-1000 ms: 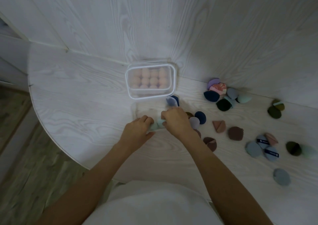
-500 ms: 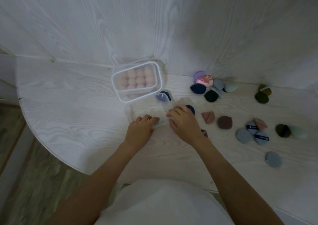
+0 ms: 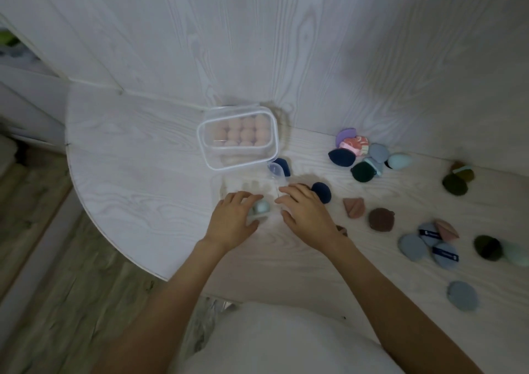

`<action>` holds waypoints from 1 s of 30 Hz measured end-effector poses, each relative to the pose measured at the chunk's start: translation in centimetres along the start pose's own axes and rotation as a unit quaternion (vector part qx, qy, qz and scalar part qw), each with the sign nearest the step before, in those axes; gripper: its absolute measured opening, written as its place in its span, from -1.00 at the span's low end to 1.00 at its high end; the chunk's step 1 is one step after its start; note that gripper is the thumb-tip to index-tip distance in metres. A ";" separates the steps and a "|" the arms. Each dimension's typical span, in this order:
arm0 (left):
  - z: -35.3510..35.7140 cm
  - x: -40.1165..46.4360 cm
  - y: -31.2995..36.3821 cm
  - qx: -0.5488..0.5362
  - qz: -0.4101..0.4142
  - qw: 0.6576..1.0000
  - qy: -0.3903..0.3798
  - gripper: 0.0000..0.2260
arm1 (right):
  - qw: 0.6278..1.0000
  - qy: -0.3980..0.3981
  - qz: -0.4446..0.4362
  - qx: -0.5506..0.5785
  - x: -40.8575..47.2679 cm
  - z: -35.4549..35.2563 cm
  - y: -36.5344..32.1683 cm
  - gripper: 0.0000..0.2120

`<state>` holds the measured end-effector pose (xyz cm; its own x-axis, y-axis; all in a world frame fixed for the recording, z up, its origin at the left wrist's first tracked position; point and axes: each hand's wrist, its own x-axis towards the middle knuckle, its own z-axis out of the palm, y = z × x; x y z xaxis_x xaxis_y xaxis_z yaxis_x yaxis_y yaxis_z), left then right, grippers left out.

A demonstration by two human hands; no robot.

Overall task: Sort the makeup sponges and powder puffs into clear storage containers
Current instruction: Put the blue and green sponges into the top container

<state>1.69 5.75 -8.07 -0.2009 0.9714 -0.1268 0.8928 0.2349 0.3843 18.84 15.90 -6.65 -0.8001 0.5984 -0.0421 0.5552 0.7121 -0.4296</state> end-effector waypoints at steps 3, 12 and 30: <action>-0.3 -0.1 0.0 0.000 -0.006 1.000 -0.003 -0.48 | 1.000 -0.009 -0.004 -0.002 0.0 0.1 0.0 -0.73; -2.4 2.3 7.7 -0.119 0.104 0.973 0.170 -0.65 | 0.989 0.126 0.072 -0.022 -4.9 -6.1 4.5 -0.70; 8.4 9.1 17.6 0.101 0.112 0.983 -0.101 -0.63 | 0.970 0.033 0.231 -0.073 -1.6 -9.0 25.1 -0.60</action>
<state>18.97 18.40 -10.14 0.0760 0.9663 -0.2458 0.9715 -0.0163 0.2363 36.07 36.11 -9.21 -0.4455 0.8843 -0.1396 0.8807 0.4049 -0.2457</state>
